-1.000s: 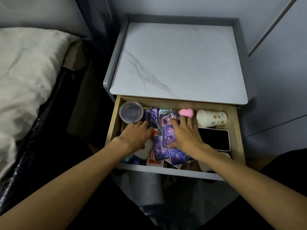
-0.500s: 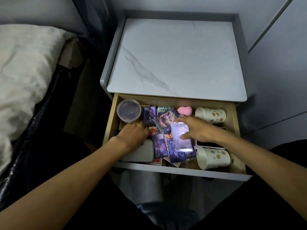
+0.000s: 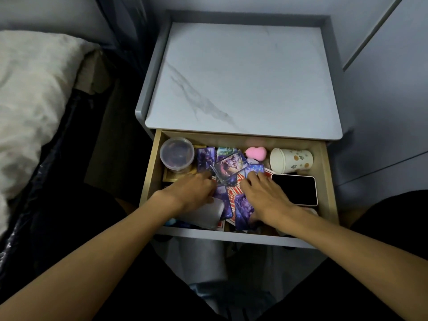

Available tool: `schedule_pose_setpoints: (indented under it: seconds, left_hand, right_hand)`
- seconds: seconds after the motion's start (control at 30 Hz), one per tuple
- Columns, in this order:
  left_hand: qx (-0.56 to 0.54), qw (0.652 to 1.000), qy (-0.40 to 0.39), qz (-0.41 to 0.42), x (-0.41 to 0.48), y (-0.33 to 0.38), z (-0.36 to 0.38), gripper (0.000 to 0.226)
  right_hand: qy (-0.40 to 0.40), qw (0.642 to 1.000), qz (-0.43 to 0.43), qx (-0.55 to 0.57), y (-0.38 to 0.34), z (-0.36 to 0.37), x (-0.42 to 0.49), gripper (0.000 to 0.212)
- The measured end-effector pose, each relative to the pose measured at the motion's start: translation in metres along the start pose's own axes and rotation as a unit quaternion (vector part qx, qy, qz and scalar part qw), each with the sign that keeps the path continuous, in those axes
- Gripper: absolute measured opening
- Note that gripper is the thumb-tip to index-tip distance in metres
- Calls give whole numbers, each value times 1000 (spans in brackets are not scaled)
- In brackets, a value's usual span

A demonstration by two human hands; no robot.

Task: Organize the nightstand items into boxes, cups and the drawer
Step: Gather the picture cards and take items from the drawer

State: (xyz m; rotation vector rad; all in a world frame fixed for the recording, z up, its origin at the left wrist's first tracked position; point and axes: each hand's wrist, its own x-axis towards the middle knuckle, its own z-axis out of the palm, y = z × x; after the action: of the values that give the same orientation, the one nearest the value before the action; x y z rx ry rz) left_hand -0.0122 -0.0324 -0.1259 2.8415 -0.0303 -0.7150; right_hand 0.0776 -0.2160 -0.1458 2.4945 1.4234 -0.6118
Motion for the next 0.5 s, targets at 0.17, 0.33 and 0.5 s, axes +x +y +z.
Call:
schedule_pose_setpoints:
  seconds: [0.17, 0.33, 0.5]
  left_hand:
    - [-61, 998, -5, 3, 8, 8, 6, 29]
    - [-88, 996, -8, -12, 11, 9, 12, 33]
    - [-127, 992, 21, -2, 11, 3, 10, 29]
  right_hand:
    - [-11, 992, -5, 125, 7, -7, -7, 55]
    - [-38, 961, 36, 271, 29, -27, -4, 52]
    - [16, 922, 65, 381, 53, -39, 2, 40]
